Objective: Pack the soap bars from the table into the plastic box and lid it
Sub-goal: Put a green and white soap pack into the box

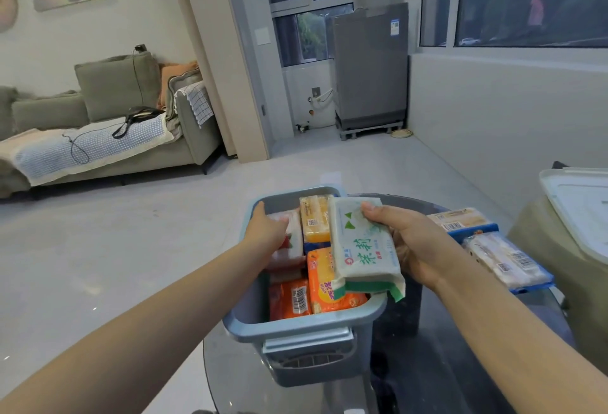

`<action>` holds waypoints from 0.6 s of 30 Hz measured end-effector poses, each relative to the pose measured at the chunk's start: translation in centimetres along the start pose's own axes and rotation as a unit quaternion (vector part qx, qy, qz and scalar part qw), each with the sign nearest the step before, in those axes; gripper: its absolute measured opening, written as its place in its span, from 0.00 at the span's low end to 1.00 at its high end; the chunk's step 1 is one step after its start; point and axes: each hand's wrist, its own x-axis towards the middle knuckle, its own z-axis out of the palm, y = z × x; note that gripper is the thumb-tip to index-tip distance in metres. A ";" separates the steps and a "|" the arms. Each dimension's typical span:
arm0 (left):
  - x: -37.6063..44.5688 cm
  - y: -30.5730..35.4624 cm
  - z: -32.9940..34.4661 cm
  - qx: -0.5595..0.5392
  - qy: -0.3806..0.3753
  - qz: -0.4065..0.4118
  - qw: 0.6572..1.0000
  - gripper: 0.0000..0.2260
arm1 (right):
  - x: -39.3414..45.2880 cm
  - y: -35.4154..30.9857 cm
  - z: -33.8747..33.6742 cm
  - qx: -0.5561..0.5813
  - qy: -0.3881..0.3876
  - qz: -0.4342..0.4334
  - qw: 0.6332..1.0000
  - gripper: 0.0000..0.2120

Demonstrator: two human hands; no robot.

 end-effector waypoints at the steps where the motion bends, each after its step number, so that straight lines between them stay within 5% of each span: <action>1: -0.2 0.0 -0.1 -0.007 -0.004 0.005 1.000 0.26 | 0.0 0.0 0.0 -0.001 0.001 -0.001 1.000 0.15; 11: -2.6 -0.1 -3.0 -0.124 -0.084 0.036 0.988 0.11 | 1.1 -0.6 1.2 -0.051 -0.003 -0.025 0.998 0.12; 18: -4.7 0.6 -4.5 -0.169 -0.308 0.069 0.934 0.20 | 3.2 -1.7 3.8 -0.078 0.024 -0.033 0.996 0.10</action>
